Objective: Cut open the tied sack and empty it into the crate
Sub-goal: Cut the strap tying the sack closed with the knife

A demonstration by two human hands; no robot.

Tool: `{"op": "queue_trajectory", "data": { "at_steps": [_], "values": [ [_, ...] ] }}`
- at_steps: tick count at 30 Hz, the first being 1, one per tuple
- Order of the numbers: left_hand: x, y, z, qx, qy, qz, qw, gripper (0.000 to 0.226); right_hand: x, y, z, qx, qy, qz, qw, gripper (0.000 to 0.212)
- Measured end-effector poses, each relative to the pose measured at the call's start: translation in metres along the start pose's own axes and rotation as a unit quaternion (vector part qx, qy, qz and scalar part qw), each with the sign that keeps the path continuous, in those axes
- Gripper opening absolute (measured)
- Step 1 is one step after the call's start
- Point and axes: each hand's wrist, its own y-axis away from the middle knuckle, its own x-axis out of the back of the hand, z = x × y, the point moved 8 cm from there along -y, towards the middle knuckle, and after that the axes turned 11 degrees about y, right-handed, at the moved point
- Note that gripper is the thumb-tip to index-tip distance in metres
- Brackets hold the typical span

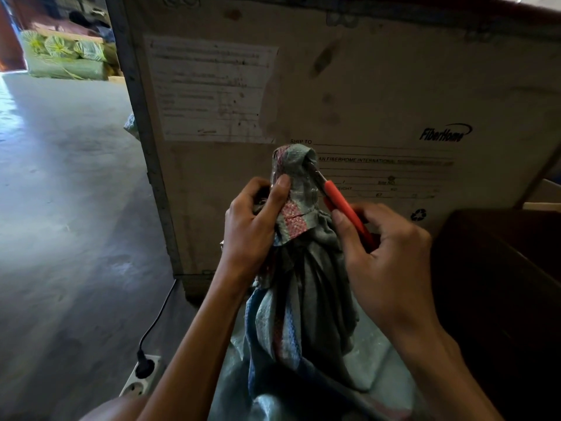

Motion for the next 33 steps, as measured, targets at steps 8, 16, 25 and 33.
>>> {"op": "queue_trajectory", "data": {
  "at_steps": [8,16,25,33],
  "values": [
    [0.025,-0.007,-0.006,0.0,0.006,0.059,0.998,0.041,-0.021,0.015,-0.001,0.011,0.037,-0.041,0.998,0.017],
    [0.063,-0.013,-0.024,0.107,0.191,0.115,0.969,0.045,-0.018,0.017,0.016,-0.059,-0.032,-0.119,0.991,0.014],
    [-0.013,0.005,-0.019,0.147,0.134,-0.107,0.974,0.037,-0.016,0.004,0.039,-0.209,-0.264,-0.064,0.939,0.018],
    [-0.027,0.018,0.002,0.069,0.007,-0.121,0.99,0.039,-0.014,0.005,0.044,-0.228,-0.304,-0.066,0.923,0.026]
  ]
}}
